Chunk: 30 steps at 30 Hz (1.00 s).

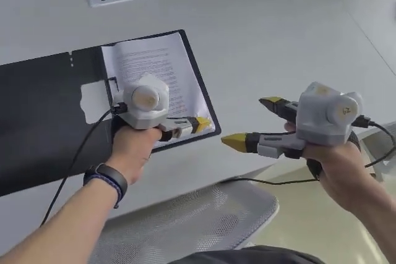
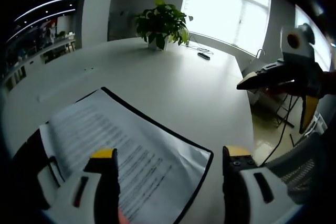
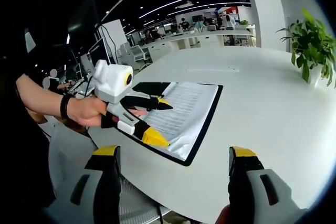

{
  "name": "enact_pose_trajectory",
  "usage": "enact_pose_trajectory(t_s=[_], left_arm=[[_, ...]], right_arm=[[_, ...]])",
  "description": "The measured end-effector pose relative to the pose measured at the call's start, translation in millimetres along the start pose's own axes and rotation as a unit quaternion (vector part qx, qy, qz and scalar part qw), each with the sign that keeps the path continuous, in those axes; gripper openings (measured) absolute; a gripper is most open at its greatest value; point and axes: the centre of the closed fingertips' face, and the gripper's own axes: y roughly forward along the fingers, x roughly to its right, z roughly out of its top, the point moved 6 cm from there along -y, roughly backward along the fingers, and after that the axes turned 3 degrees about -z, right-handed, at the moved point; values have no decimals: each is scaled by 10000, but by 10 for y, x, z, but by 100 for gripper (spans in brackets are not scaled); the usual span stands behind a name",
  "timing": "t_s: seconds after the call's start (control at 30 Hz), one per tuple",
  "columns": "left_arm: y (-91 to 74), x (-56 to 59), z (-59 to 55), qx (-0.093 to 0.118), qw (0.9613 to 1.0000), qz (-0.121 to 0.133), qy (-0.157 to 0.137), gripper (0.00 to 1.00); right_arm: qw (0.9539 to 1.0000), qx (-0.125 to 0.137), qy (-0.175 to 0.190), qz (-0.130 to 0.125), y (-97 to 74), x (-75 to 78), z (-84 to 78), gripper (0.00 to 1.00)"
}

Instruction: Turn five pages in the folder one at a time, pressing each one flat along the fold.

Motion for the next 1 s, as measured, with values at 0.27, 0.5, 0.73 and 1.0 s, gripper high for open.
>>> enact_pose_trajectory(t_s=[0.27,0.5,0.73,1.0], left_arm=[[162,-3,-156,-289,9992,205,160,80],[188,-21,-186,-242,9992,313,73,77],[193,-44,-193,-200,9992,345,79,75],[191,-56,-177,-48,9995,281,-153,76]], right_arm=[[10000,-33,29,28,-8,16,-29,84],[9999,-75,47,47,-25,17,-55,83],[9998,-113,45,131,32,38,-79,83],[9995,-155,-64,279,102,33,-62,83]])
